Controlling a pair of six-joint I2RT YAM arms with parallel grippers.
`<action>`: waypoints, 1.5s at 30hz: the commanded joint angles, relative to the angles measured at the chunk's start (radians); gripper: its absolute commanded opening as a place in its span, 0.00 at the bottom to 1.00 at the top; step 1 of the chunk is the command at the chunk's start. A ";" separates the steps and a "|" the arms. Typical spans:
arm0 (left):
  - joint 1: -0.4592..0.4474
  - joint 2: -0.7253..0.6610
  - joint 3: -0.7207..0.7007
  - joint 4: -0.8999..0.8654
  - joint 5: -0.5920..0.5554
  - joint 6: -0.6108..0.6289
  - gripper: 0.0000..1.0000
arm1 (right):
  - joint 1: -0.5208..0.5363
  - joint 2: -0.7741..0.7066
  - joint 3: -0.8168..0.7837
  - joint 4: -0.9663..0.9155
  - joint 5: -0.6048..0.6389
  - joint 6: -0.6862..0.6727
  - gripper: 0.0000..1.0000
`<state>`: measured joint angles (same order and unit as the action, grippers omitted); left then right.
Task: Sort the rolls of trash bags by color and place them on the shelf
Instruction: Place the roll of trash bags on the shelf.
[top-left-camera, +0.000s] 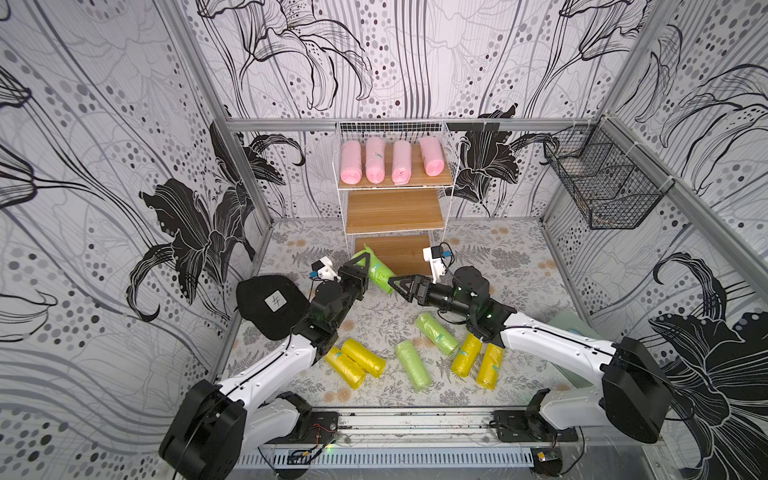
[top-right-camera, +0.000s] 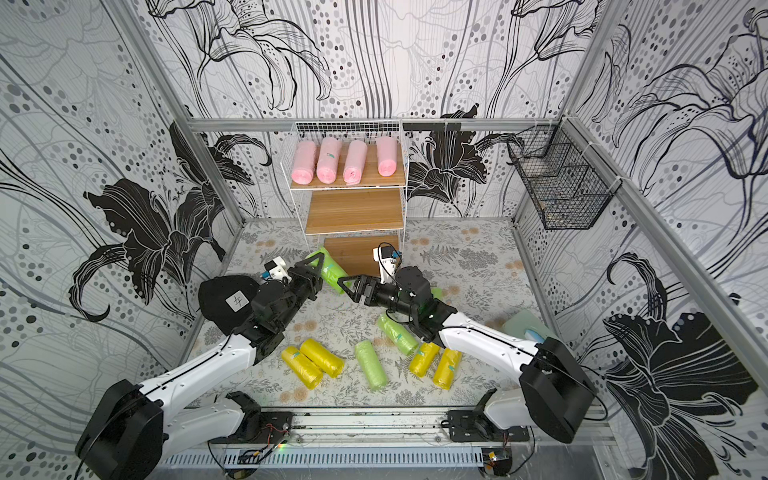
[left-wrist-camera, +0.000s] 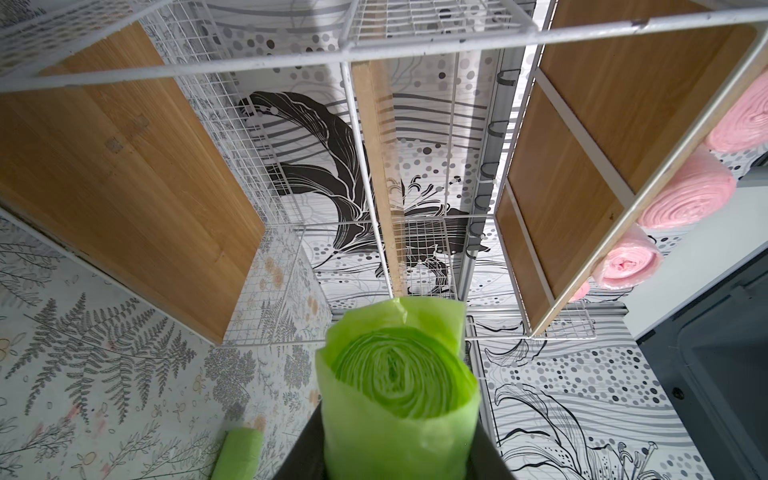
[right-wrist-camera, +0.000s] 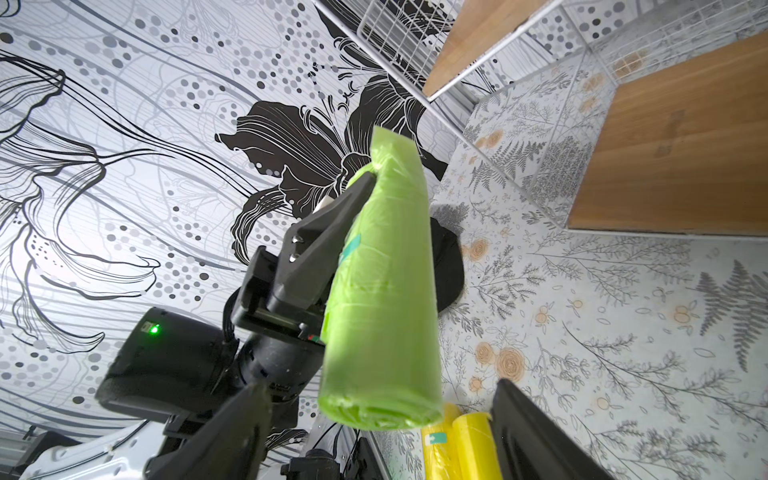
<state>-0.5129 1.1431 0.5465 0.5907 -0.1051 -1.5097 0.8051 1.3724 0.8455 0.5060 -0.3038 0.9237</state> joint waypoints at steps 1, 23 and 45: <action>-0.024 0.017 -0.009 0.155 -0.006 -0.052 0.28 | 0.006 0.032 0.044 0.044 -0.011 0.003 0.86; -0.061 0.093 -0.012 0.262 -0.025 -0.088 0.62 | 0.026 -0.048 0.064 -0.089 0.229 -0.108 0.37; 0.037 -0.037 0.202 -0.438 0.060 0.542 0.85 | -0.084 0.056 0.456 -0.489 0.514 -0.540 0.33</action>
<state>-0.4824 1.0924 0.6891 0.2478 -0.0978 -1.1168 0.7368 1.3865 1.2369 0.0441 0.1757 0.4465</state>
